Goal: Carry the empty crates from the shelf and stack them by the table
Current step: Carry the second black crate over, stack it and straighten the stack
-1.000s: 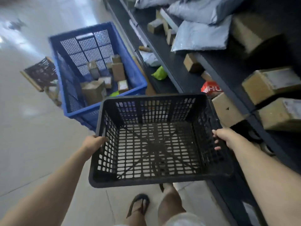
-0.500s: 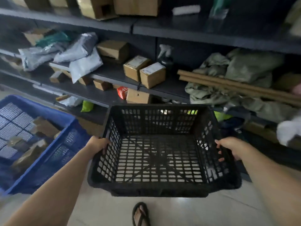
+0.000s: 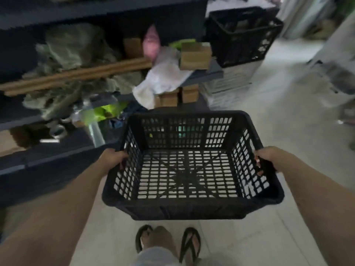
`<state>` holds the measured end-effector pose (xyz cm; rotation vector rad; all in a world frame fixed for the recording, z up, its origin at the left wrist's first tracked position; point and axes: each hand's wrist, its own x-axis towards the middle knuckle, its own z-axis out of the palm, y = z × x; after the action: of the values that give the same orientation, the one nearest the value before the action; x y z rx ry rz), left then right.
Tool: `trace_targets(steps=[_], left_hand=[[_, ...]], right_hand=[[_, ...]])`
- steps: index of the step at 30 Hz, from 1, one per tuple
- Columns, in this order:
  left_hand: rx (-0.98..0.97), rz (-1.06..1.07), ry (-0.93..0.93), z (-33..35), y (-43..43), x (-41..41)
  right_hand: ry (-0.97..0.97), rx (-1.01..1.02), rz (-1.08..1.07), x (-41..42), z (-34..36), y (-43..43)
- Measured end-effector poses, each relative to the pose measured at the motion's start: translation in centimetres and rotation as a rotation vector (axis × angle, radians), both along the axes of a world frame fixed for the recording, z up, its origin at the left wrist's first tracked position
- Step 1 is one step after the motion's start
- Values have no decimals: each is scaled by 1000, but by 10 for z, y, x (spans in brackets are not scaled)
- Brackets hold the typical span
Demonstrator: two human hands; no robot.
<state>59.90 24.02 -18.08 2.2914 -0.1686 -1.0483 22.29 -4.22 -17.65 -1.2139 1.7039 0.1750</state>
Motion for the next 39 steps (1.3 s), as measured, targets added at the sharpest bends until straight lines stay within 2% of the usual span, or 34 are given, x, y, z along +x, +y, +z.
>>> trace_targets(steps=[4,11,18,23,28,32,39], left_hand=[[20,-174,7,-3,-106,-50],[81,-533,-30,-22,-276,-105],[125,-722,-41,-26,-434,-131],[118,-750,-68,-14,-540,-156],[94,-712,-71,6,-650,-182],[20,-589,-134,37,-732,-190],[-182,-461,-257,155,-837,-171]], right_hand=[[17,-48,-202,-87,4,-38],[20,-49,-475,-176,-6,-113],[14,-82,-649,-222,-5,-210],[-35,-60,-733,-244,-2,-279],[-11,-14,-635,-262,9,-395],[-41,-18,-513,-269,41,-517],[-33,-184,-219,-247,150,-709]])
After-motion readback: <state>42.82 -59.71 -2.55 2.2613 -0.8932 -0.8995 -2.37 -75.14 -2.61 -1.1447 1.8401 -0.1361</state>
